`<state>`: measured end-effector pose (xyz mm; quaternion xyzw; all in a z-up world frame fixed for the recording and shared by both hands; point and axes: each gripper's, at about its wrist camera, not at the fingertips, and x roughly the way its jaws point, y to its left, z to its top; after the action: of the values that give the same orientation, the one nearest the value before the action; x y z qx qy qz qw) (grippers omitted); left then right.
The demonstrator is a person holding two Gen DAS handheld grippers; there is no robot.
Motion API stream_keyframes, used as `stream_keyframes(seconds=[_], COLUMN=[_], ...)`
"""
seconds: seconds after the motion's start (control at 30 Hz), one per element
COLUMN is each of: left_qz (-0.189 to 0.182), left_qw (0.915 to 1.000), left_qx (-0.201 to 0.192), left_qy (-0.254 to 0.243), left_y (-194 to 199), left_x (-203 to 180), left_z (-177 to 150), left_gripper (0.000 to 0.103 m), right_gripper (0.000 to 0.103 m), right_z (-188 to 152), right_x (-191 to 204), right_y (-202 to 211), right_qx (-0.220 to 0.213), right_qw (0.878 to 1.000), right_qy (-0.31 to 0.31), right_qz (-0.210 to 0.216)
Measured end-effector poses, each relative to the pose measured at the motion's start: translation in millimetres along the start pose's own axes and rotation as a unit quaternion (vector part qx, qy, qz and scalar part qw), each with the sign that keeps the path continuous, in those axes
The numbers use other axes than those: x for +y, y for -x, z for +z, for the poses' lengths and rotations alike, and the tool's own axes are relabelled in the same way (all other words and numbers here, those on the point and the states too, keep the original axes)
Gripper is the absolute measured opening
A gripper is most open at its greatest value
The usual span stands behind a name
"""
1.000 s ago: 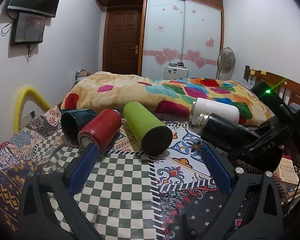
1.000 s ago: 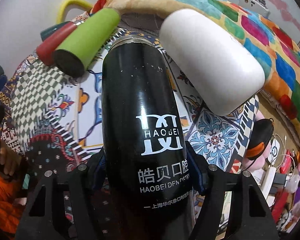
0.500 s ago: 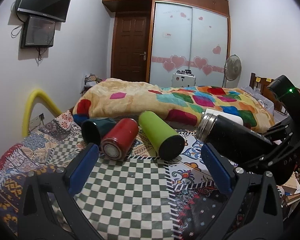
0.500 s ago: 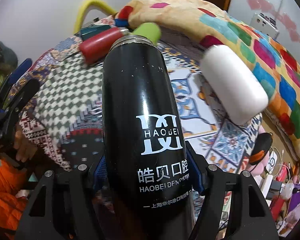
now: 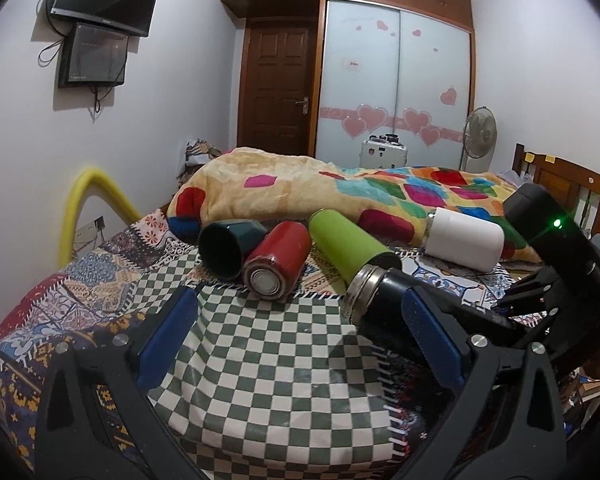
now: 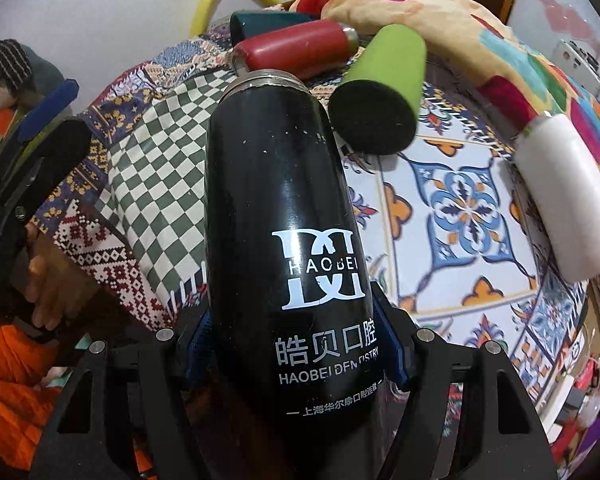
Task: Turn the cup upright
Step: 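Lift the black thermos with the right gripper toward the left gripper, then grasp the black thermos with the left gripper while the right gripper releases it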
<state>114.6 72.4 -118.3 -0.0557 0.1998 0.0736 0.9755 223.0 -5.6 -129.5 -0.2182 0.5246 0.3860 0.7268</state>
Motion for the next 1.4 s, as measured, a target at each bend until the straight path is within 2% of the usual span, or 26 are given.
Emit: stream_keyframes(seconds=[0.17, 0.43, 0.67, 0.87, 1.07, 1.23, 1.4], left_qz=[0.005, 0.004, 0.007, 0.005, -0.035, -0.071, -0.072], left_qw=[1.0000, 0.9999, 0.9999, 0.9999, 0.9977, 0.9897, 0.9809], left_qx=[0.004, 0.010, 0.013, 0.004, 0.042, 0.113, 0.169], left_qy=[0.003, 0.003, -0.004, -0.011, -0.039, -0.052, -0.065], left_y=[-5.4, -13.5, -11.5, -4.4, -14.6, -38.5, -58.8], left_x=[3.6, -2.5, -7.2, -16.7, -48.6, -83.6, -114.2], left_z=[-4.7, -8.7, -5.7, 5.9, 17.8, 19.9, 19.9], left_gripper=[0.103, 0.103, 0.103, 0.103, 0.103, 0.103, 0.103], right_gripper=[0.065, 0.065, 0.065, 0.065, 0.065, 0.065, 0.066], right_z=[4.3, 9.4, 7.7, -9.8, -41.5, -66.7, -93.1], right_x=[2.8, 14.3, 14.8, -0.3, -29.9, -62.9, -87.0], right_y=[-11.7, -17.4, 13.2, 46.1, 87.9, 107.7, 107.1], right_qx=[0.018, 0.032, -0.014, -0.067, -0.152, -0.209, -0.241], right_qw=[1.000, 0.998, 0.999, 0.998, 0.987, 0.971, 0.958], right_qy=[0.017, 0.041, 0.035, 0.014, -0.036, -0.094, -0.130], right_qz=[-0.020, -0.028, -0.014, -0.010, -0.036, -0.065, -0.080])
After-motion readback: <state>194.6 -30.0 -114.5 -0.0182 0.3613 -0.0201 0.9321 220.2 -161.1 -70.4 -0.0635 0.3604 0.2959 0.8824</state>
